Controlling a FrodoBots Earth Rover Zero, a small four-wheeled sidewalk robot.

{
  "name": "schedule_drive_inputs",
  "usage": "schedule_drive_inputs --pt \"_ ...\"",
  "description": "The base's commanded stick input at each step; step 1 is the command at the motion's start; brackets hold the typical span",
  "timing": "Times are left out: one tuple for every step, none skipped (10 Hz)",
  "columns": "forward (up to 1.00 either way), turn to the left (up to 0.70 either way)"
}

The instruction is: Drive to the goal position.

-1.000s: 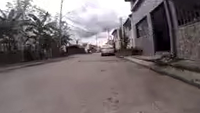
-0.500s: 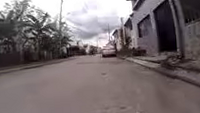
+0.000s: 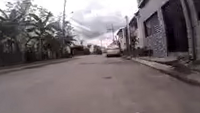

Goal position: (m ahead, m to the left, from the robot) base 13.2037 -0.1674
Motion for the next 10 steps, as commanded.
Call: schedule_drive_inputs --pt "0.70 0.00" --pt "0.70 0.00" --pt "0.70 0.00" --pt "0.70 0.00" --pt "0.70 0.00" --pt "0.70 0.00" --pt "0.70 0.00" --pt "0.70 0.00" --pt "0.70 0.00" --pt "0.70 0.00"
